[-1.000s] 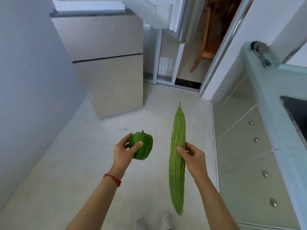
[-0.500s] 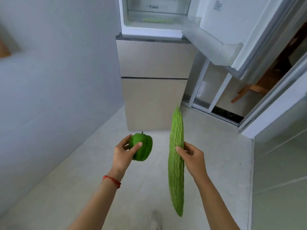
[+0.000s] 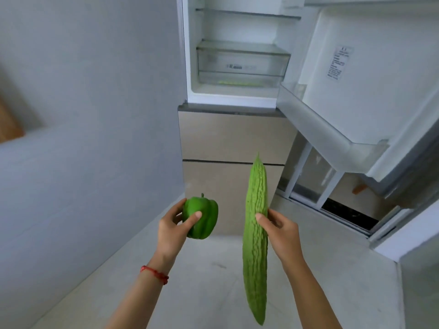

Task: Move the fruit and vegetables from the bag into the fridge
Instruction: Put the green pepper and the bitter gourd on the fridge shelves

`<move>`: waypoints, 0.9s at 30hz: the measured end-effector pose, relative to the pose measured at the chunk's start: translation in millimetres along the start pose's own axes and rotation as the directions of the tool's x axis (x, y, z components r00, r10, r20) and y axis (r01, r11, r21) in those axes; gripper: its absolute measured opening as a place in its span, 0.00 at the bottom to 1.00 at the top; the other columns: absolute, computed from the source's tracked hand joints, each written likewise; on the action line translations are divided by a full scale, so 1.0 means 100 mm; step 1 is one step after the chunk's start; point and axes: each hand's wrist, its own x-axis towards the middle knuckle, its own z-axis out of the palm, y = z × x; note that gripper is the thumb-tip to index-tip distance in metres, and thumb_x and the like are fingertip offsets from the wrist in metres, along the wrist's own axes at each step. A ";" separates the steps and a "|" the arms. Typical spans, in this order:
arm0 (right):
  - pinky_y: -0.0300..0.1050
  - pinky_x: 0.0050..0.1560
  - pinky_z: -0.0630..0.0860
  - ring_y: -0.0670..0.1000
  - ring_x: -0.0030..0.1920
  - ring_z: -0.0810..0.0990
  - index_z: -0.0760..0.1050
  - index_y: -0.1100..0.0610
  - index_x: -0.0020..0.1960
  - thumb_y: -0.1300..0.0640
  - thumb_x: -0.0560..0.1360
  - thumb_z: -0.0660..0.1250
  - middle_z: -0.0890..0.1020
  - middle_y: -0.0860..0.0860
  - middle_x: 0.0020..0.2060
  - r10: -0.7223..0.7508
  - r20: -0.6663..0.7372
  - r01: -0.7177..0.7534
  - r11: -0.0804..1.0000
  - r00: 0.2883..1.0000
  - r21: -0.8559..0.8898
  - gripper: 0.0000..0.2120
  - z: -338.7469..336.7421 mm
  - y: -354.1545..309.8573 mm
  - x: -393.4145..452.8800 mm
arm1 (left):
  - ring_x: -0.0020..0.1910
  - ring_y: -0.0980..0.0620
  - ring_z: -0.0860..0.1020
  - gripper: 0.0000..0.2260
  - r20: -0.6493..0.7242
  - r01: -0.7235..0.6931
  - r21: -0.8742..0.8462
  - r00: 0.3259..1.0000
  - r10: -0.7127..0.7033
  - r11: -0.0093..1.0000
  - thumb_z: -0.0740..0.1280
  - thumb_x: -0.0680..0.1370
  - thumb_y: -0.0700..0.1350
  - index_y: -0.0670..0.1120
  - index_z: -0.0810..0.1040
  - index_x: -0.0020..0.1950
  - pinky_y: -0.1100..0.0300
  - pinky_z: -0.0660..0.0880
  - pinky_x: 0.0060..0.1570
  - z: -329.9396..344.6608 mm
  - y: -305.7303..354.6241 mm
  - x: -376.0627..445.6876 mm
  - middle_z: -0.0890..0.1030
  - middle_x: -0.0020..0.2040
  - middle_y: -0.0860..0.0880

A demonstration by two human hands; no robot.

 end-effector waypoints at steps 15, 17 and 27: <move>0.31 0.36 0.77 0.40 0.36 0.83 0.79 0.49 0.48 0.59 0.72 0.69 0.83 0.44 0.38 -0.118 -0.114 0.122 0.992 0.986 0.032 0.07 0.84 -0.89 1.93 | 0.55 0.51 0.77 0.20 0.183 -0.270 -0.116 0.940 0.287 0.956 0.72 0.69 0.43 0.50 0.74 0.60 0.67 0.78 0.44 0.13 0.88 2.46 0.79 0.55 0.51; 0.31 0.35 0.76 0.40 0.37 0.83 0.78 0.46 0.46 0.58 0.72 0.69 0.84 0.42 0.37 -0.124 -0.117 0.130 0.991 0.985 0.046 0.07 0.91 -0.99 2.13 | 0.56 0.50 0.78 0.24 0.210 -0.298 -0.132 0.924 0.320 0.945 0.73 0.67 0.47 0.47 0.74 0.62 0.64 0.79 0.46 0.17 1.00 2.74 0.79 0.56 0.49; 0.32 0.35 0.77 0.45 0.39 0.84 0.81 0.49 0.43 0.58 0.72 0.68 0.86 0.47 0.36 -0.151 -0.140 0.163 0.983 0.979 0.080 0.05 0.94 -1.38 3.28 | 0.53 0.53 0.78 0.23 0.163 -0.351 -0.245 0.904 0.395 0.904 0.72 0.69 0.38 0.46 0.73 0.63 0.64 0.78 0.48 0.75 1.40 3.85 0.80 0.54 0.52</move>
